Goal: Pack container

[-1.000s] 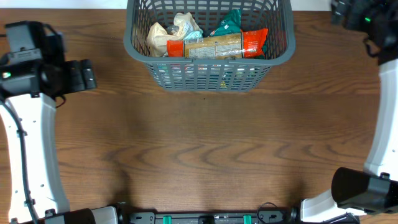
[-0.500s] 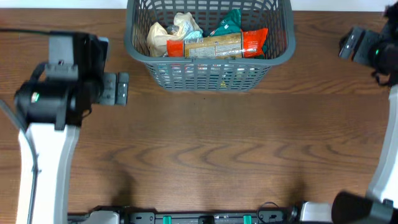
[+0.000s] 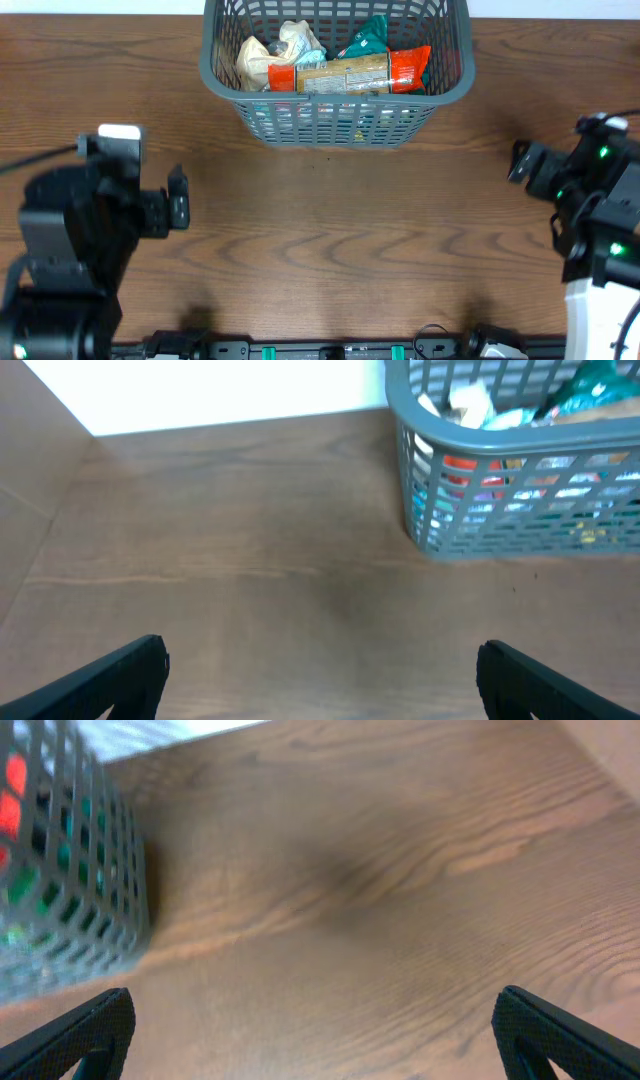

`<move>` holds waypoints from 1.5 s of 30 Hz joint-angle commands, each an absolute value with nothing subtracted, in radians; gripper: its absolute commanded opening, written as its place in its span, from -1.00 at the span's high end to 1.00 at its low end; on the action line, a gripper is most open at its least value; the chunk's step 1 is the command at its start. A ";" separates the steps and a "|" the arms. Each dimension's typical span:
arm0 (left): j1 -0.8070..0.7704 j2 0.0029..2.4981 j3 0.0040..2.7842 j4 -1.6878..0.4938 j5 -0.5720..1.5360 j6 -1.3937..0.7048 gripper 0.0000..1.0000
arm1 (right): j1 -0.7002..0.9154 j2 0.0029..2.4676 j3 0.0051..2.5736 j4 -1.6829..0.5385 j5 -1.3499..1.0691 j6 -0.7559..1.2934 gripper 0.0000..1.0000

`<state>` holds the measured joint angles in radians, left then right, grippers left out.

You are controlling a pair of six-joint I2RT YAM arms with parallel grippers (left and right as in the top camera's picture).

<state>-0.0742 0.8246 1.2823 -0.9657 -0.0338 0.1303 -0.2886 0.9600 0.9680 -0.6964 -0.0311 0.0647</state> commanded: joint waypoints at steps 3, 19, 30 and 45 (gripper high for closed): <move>-0.077 0.714 1.123 -0.844 -0.107 0.091 -0.97 | -0.286 0.929 0.873 -0.704 -0.097 0.041 -0.98; -0.077 0.685 1.051 -0.780 -0.316 0.073 -0.97 | -0.287 0.976 0.854 -0.847 -0.102 0.040 -0.98; -0.077 0.685 1.051 -0.780 -0.316 0.073 -0.97 | -0.282 0.961 0.854 -0.850 -0.102 0.040 -0.98; -0.077 0.685 1.051 -0.780 -0.316 0.073 -0.97 | 0.050 0.562 0.845 -0.882 0.034 0.036 -0.98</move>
